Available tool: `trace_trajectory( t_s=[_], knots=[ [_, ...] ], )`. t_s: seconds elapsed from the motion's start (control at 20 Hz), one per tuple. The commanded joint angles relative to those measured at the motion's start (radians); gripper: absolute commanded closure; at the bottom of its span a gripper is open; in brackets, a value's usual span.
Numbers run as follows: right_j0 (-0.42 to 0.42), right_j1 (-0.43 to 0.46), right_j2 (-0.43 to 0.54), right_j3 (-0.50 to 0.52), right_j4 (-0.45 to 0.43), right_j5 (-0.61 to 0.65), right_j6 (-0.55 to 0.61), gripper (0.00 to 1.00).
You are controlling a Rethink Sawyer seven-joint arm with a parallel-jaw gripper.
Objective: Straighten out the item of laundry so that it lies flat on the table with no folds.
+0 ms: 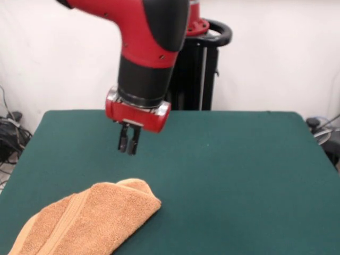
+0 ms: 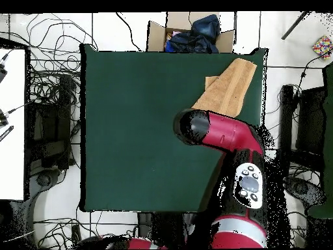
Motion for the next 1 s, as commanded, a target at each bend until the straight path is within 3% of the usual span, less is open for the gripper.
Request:
trace_trajectory(
  t_s=[0.05, 0.2, 0.85, 1.0],
  knots=[
    [0.052, 0.003, -0.008, 0.043, 0.083, 0.013, 0.317, 1.0],
    [0.047, -0.007, 0.035, 0.082, 0.12, 0.053, 0.295, 1.0],
    [0.055, 0.021, 0.055, 0.066, 0.091, -0.014, 0.207, 1.0],
    [0.012, 0.046, 0.115, 0.059, 0.048, -0.08, 0.108, 1.0]
  ],
)
